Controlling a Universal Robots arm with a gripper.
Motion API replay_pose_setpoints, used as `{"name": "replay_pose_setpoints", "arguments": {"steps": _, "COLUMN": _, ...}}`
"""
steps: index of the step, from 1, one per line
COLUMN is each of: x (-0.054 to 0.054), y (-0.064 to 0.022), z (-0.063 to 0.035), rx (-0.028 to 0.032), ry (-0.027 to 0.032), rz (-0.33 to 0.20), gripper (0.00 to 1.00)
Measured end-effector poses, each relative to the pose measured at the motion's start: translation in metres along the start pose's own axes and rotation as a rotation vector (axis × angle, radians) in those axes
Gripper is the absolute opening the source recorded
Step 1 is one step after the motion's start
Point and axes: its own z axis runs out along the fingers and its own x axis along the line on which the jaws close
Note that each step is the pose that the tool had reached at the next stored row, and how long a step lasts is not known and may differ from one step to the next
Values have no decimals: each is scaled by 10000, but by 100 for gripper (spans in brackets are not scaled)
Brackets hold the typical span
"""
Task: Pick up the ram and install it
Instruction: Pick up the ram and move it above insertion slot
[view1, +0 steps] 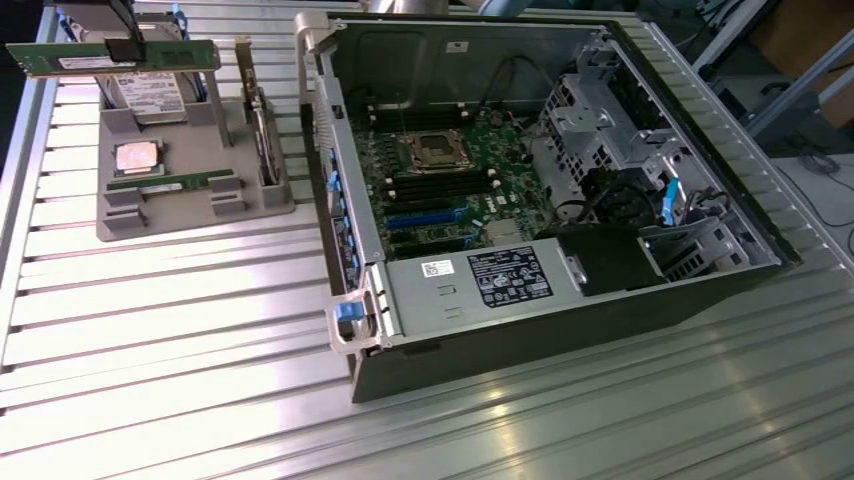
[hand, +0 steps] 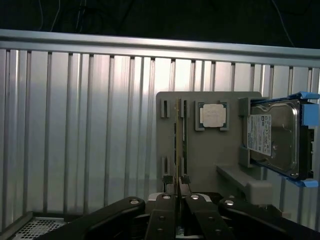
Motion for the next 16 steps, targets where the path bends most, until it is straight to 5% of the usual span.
{"name": "replay_pose_setpoints", "arguments": {"steps": 16, "x": 14, "y": -276, "z": -12, "rx": -2, "ry": 52, "rz": 2, "gripper": 13}}
